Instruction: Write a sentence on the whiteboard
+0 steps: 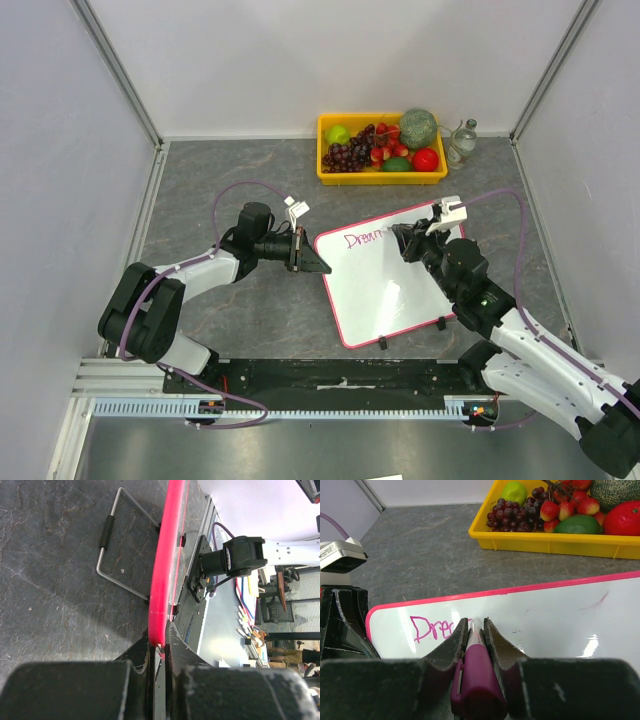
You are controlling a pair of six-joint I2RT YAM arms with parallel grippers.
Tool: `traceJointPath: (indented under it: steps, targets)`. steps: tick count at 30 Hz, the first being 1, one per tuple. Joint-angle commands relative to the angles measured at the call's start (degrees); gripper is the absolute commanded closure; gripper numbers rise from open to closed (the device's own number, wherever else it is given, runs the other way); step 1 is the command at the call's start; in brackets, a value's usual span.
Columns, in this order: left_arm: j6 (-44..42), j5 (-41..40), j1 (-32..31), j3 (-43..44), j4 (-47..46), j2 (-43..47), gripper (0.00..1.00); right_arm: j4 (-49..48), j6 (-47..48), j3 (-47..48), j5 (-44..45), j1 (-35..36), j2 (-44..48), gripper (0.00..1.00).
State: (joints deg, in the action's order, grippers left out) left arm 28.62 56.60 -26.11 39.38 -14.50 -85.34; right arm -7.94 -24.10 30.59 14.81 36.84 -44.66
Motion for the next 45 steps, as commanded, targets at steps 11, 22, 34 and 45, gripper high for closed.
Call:
traceJointPath:
  steps: [11, 22, 34, 45]
  targets:
    - [-7.53, 0.00, -0.88, -1.41, 2.29, 1.14, 0.98, 2.41, -0.16, 0.18, 2.86, -0.72, 1.16, 1.00]
    - [-7.44, 0.00, -0.96, -1.32, 2.37, 0.96, 0.98, 4.95, -0.51, -1.67, 0.40, -0.63, 3.97, 1.00]
    - [-7.44, 0.00, -0.96, -1.14, 2.46, 0.88, 0.98, 4.87, -1.57, 2.37, 2.07, -0.72, 5.38, 1.00]
    - [-7.44, 0.00, -0.96, -1.14, 2.46, 0.88, 0.98, 3.29, -0.51, 4.39, 4.26, -0.98, 3.27, 1.00]
